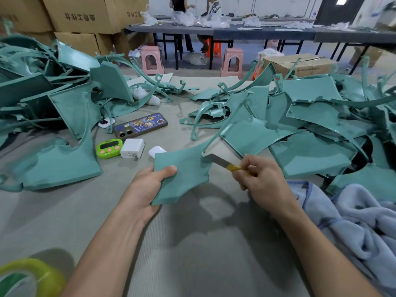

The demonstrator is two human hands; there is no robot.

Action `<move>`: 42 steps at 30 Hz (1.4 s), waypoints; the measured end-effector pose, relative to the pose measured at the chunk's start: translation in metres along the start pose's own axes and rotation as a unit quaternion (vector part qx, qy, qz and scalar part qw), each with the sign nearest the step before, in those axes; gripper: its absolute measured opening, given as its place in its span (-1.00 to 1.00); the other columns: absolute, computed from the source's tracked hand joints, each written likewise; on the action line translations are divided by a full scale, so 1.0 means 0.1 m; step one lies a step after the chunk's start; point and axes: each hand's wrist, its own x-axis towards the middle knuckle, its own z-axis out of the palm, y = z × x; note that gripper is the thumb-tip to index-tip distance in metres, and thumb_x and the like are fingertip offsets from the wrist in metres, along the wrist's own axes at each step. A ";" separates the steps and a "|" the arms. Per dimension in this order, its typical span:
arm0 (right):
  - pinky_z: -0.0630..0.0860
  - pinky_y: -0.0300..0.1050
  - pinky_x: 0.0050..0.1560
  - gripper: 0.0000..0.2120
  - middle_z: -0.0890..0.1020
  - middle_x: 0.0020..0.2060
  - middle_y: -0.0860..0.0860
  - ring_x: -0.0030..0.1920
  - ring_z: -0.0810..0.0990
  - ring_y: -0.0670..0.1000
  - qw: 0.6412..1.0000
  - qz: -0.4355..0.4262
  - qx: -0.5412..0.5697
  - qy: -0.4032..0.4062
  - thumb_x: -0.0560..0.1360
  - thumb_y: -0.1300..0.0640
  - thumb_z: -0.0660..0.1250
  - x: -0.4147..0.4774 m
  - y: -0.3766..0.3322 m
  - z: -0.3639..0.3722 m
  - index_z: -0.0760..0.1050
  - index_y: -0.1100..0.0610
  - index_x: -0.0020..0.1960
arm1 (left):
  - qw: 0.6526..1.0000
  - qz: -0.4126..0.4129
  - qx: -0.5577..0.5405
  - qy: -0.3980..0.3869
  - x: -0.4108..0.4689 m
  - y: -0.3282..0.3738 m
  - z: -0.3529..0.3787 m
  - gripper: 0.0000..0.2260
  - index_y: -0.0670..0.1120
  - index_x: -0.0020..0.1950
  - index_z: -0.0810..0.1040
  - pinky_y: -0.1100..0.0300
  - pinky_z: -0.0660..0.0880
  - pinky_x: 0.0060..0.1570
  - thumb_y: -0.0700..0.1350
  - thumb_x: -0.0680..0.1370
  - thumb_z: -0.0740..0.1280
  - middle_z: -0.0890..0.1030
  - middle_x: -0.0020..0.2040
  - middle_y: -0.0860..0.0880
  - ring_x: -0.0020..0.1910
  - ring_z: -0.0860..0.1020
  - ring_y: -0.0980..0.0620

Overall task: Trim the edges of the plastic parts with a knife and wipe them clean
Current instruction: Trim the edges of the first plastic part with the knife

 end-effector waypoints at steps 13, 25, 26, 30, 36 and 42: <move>0.25 -0.24 -0.53 -0.73 0.58 -0.45 0.12 -0.52 0.33 -0.10 0.996 0.003 0.088 0.009 0.55 0.23 0.40 -0.02 0.03 0.10 0.45 0.08 -0.30 | 0.992 0.033 -0.093 0.083 0.04 0.00 0.02 -0.84 -0.10 0.15 0.63 0.14 0.59 -0.43 -0.17 0.61 0.33 0.75 -0.10 -0.09 -0.27 0.72 -0.04; 0.31 -0.23 -0.41 -0.75 0.58 -0.44 0.04 -0.47 0.38 -0.16 0.998 -0.043 0.000 -0.044 0.55 0.21 0.42 -0.15 -0.13 0.40 0.46 0.11 -0.27 | 0.986 -0.026 -0.134 0.091 -0.04 -0.08 0.22 -0.89 -0.16 -0.03 0.57 0.27 0.47 -0.59 -0.19 0.64 0.28 0.68 -0.38 -0.06 -0.51 0.63 0.02; 0.28 -0.28 -0.45 -0.75 0.58 -0.44 0.02 -0.49 0.38 -0.15 0.999 -0.025 -0.025 0.013 0.54 0.20 0.43 -0.13 -0.11 0.38 0.45 0.10 -0.27 | 0.987 -0.028 -0.131 0.092 -0.04 -0.08 0.23 -0.90 -0.16 -0.02 0.56 0.29 0.45 -0.60 -0.20 0.64 0.27 0.68 -0.39 -0.06 -0.52 0.63 0.03; 0.26 -0.32 -0.49 -0.73 0.57 -0.47 -0.08 -0.52 0.38 -0.14 0.994 -0.015 -0.042 0.096 0.55 0.15 0.42 -0.12 -0.07 0.28 0.43 0.05 -0.28 | 0.987 -0.019 -0.122 0.107 -0.02 -0.07 0.23 -0.90 -0.16 -0.02 0.55 0.34 0.39 -0.63 -0.21 0.65 0.26 0.65 -0.44 -0.04 -0.56 0.59 0.04; 0.33 -0.16 -0.45 -0.78 0.57 -0.41 0.05 -0.47 0.37 -0.14 0.997 -0.037 -0.066 0.001 0.54 0.11 0.43 -0.16 -0.13 0.40 0.44 0.06 -0.23 | 0.986 -0.017 -0.126 0.107 -0.02 -0.09 0.20 -0.91 -0.17 -0.02 0.55 0.33 0.41 -0.61 -0.20 0.64 0.28 0.65 -0.44 -0.04 -0.56 0.59 0.05; 0.25 -0.34 -0.48 -0.77 0.51 -0.50 -0.09 -0.50 0.33 -0.18 0.999 -0.038 0.024 0.019 0.55 0.17 0.41 -0.19 -0.15 0.24 0.45 0.08 -0.25 | 0.985 -0.008 -0.123 0.123 0.01 -0.07 0.19 -0.90 -0.15 -0.03 0.55 0.34 0.40 -0.62 -0.19 0.64 0.28 0.65 -0.44 -0.03 -0.56 0.59 0.05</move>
